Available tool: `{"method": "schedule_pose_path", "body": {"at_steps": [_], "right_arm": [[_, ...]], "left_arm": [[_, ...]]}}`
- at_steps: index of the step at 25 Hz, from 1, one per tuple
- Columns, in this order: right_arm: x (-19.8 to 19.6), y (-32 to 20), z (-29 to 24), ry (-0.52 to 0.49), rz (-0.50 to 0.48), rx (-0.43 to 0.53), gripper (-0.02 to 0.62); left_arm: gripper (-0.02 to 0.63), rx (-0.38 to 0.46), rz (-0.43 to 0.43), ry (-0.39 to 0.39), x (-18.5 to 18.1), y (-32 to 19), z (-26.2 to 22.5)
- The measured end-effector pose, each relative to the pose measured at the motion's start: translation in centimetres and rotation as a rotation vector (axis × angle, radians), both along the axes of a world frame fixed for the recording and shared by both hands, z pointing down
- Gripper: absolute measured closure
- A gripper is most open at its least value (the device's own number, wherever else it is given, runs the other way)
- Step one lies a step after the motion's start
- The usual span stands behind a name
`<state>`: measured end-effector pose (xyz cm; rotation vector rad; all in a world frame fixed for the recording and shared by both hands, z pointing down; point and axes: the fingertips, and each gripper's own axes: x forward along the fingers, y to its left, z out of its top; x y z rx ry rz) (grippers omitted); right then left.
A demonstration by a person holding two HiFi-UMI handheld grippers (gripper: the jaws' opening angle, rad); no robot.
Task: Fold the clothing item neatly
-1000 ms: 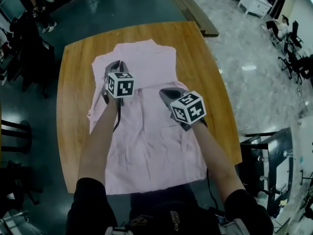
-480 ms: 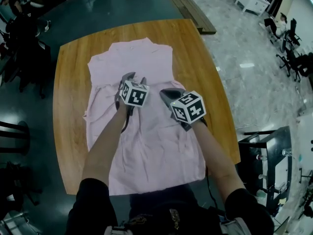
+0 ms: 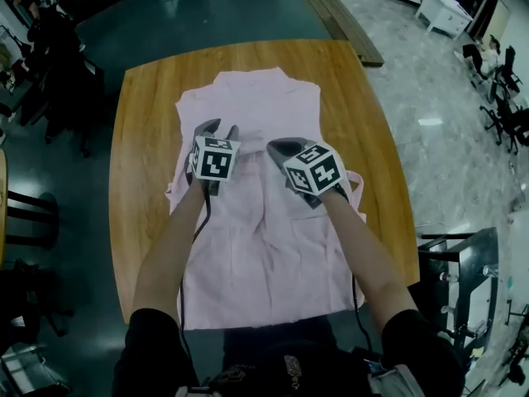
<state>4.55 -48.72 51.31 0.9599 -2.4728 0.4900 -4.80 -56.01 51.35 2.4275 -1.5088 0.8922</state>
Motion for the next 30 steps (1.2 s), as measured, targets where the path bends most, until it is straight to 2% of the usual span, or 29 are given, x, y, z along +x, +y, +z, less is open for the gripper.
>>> {"method": "schedule_pose_path", "body": {"at_steps": [3, 7, 10, 14, 18, 20, 24, 30], "right_arm": [[-3.5, -1.3, 0.7, 0.030, -0.043, 0.025, 0.578], [-7.7, -3.6, 1.7, 0.089, -0.091, 0.078, 0.481], [-10.2, -4.9, 3.0, 0.181, -0.161, 0.119, 0.409], [-12.0, -6.2, 5.7, 0.320, -0.237, 0.125, 0.405], [-11.0, -9.1, 5.9, 0.280, -0.103, 0.113, 0.413], [-9.9, -10.9, 5.5, 0.280, -0.052, 0.119, 0.447], [-7.9, -14.2, 5.1, 0.303, -0.017, 0.129, 0.534], [-3.9, -18.1, 5.8, 0.309, 0.070, 0.090, 0.555]], "left_arm": [[0.436, -0.030, -0.036, 0.004, -3.7, -0.9, 0.7], [0.437, -0.056, -0.042, -0.001, -7.1, -2.2, 2.1], [0.488, -0.051, -0.052, 0.000, -8.9, -3.7, 3.4], [0.499, -0.102, -0.052, 0.005, -10.0, -4.2, 5.5], [0.499, -0.128, -0.025, -0.004, -10.3, -4.5, 6.9], [0.500, -0.137, -0.021, -0.010, -10.6, -4.5, 7.3], [0.503, -0.149, -0.022, -0.015, -10.9, -4.6, 8.0], [0.509, -0.158, -0.014, -0.038, -10.6, -4.8, 8.7]]}}
